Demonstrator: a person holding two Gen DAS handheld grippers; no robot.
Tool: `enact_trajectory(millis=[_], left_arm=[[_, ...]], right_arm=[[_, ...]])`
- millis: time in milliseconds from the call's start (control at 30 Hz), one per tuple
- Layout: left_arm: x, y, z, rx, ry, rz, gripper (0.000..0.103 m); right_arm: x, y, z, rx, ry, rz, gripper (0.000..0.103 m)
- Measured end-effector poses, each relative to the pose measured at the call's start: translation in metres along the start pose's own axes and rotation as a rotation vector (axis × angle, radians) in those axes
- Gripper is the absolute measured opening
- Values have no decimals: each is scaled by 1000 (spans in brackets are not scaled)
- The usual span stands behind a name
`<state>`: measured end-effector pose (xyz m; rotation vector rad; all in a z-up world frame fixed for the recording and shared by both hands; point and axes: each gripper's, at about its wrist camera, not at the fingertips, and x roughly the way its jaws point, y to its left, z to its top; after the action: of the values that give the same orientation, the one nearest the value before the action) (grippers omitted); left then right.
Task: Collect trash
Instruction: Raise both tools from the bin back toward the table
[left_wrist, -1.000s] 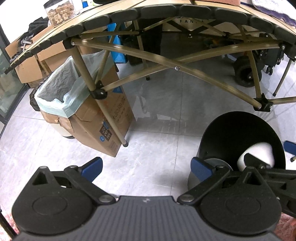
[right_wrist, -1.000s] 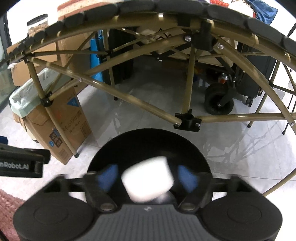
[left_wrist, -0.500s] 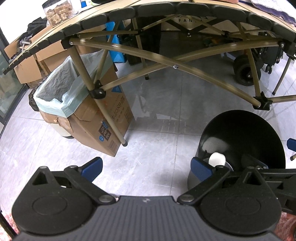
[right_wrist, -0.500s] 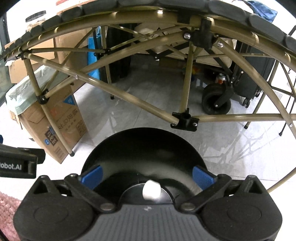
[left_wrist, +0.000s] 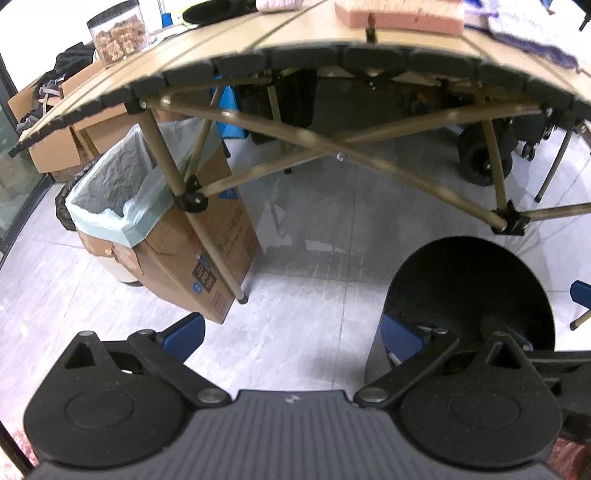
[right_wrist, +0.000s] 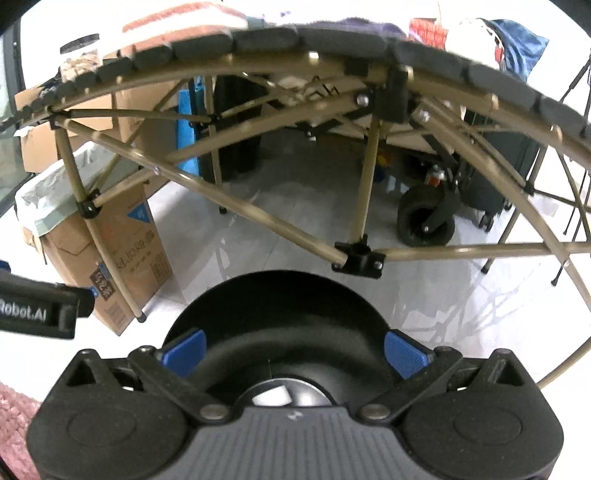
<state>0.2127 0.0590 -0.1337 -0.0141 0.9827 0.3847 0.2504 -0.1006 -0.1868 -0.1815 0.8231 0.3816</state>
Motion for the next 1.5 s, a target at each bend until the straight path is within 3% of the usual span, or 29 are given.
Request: enact_trajectory(millis=[300, 700, 1000, 1500], left_arm=[[-24, 9, 8, -45, -77, -29, 103], [-80, 29, 15, -110, -256, -60, 103], [-111, 25, 26, -95, -356, -101, 103], [-124, 5, 72, -85, -418, -120, 103]], right_arm=[[-32, -1, -1, -30, -82, 8, 103], [-109, -6, 3, -33, -271, 63, 103], [-153, -14, 19, -38, -427, 77, 103], [-165, -53, 65, 53, -558, 24, 103]])
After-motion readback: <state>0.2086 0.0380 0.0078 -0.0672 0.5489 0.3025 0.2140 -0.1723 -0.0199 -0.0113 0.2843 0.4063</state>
